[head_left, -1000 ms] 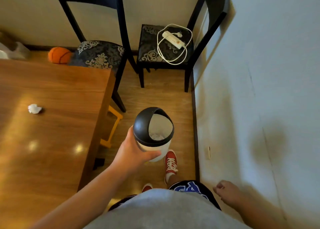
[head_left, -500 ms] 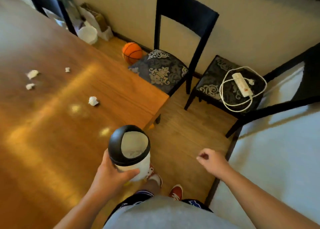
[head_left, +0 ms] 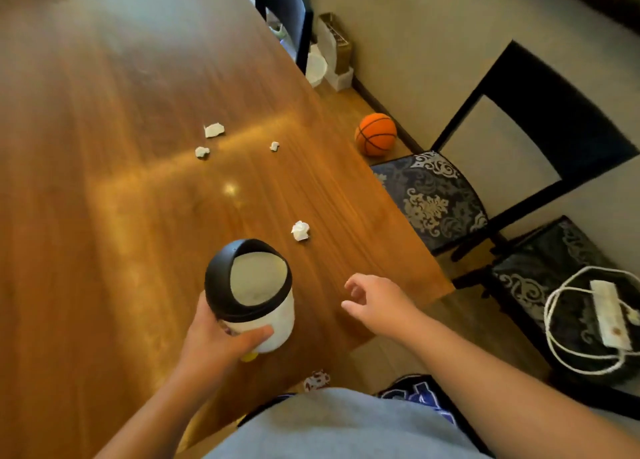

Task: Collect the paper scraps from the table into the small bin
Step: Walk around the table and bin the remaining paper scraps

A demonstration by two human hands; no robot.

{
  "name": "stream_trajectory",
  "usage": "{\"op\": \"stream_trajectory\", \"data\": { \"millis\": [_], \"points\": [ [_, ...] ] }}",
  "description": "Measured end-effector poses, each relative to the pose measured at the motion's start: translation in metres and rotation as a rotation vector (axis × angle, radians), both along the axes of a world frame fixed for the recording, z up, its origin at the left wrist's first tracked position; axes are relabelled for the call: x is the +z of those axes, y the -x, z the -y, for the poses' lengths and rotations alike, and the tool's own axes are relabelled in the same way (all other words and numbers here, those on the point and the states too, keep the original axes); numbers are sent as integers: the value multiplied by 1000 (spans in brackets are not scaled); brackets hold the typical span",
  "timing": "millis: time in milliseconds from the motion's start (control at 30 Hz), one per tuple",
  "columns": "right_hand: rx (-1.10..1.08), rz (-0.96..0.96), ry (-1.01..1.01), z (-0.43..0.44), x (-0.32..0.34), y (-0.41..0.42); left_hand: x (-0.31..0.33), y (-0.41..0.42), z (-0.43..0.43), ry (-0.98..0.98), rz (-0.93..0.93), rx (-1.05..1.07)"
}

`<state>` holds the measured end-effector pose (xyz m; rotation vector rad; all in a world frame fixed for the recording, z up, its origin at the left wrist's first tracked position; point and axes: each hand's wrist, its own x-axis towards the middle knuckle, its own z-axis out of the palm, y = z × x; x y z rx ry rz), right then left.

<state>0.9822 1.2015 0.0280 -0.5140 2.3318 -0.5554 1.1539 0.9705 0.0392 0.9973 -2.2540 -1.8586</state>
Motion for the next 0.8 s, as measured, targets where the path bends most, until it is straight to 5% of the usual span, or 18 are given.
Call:
{"op": "stream_trajectory", "data": {
  "millis": [600,800],
  "points": [
    [380,-348,-136,133,-51,92,-8,21,5,33,72,267],
    [271,-198,40,122,-42,104,-14,32,-7,26,101,307]
  ]
}}
